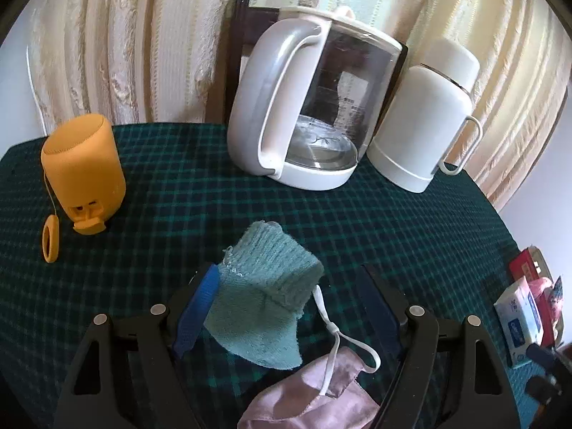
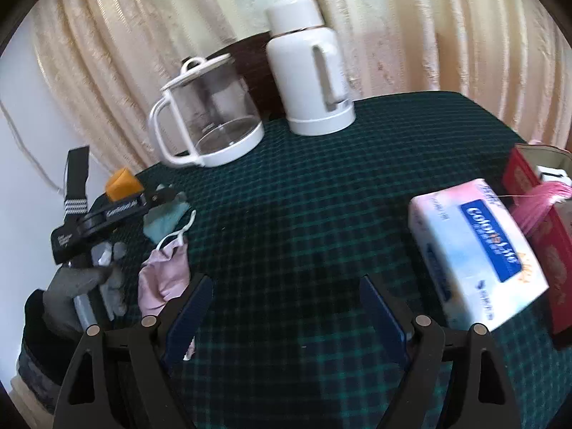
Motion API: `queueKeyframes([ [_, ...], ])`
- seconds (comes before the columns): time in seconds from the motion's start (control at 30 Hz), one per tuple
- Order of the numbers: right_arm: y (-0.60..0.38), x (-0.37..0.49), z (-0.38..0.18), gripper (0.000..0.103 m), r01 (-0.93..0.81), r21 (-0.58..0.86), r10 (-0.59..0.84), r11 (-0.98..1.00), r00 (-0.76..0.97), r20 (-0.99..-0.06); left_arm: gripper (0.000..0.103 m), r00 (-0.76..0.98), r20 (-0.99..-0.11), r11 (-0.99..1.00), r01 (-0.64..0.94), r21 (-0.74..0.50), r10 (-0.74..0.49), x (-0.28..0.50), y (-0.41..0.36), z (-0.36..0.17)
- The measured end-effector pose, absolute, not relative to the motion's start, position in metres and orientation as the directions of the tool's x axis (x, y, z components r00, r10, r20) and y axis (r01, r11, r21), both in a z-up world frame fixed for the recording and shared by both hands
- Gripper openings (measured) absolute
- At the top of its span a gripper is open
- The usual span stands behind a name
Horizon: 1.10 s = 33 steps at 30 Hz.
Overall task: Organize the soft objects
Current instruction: 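Grasp the teal knit sock with the left gripper while the right grasps the pink mask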
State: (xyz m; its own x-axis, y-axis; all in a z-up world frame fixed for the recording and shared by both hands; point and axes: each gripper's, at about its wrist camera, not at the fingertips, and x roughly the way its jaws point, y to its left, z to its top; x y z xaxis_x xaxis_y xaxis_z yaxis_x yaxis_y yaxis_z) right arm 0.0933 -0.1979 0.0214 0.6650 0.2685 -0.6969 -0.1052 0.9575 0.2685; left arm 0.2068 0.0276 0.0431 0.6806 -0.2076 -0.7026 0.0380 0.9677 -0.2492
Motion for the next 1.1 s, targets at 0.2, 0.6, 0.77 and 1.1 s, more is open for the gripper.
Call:
queueKeyframes([
  [0.2, -0.184, 0.098, 0.017, 0.087, -0.134, 0.267, 0.289, 0.954, 0.642, -0.711, 0.079, 0.683, -0.698, 0.965, 0.039, -0.261, -0.216, 0.207, 0.03, 0.041],
  [0.6, -0.158, 0.105, 0.008, 0.087, -0.171, 0.259, 0.31, 0.95, 0.601, -0.737, 0.024, 0.697, -0.682, 0.968, 0.068, -0.243, -0.22, 0.199, 0.032, 0.042],
  [0.77, -0.135, 0.11, 0.004, 0.087, -0.228, 0.257, 0.342, 0.939, 0.561, -0.754, 0.014, 0.75, -0.621, 0.961, 0.07, -0.268, -0.228, 0.185, 0.042, 0.058],
  [1.1, -0.071, 0.12, -0.01, 0.087, -0.383, 0.245, 0.415, 0.89, 0.462, -0.784, 0.016, 0.776, -0.584, 0.954, 0.072, -0.291, -0.237, 0.179, 0.057, 0.074],
])
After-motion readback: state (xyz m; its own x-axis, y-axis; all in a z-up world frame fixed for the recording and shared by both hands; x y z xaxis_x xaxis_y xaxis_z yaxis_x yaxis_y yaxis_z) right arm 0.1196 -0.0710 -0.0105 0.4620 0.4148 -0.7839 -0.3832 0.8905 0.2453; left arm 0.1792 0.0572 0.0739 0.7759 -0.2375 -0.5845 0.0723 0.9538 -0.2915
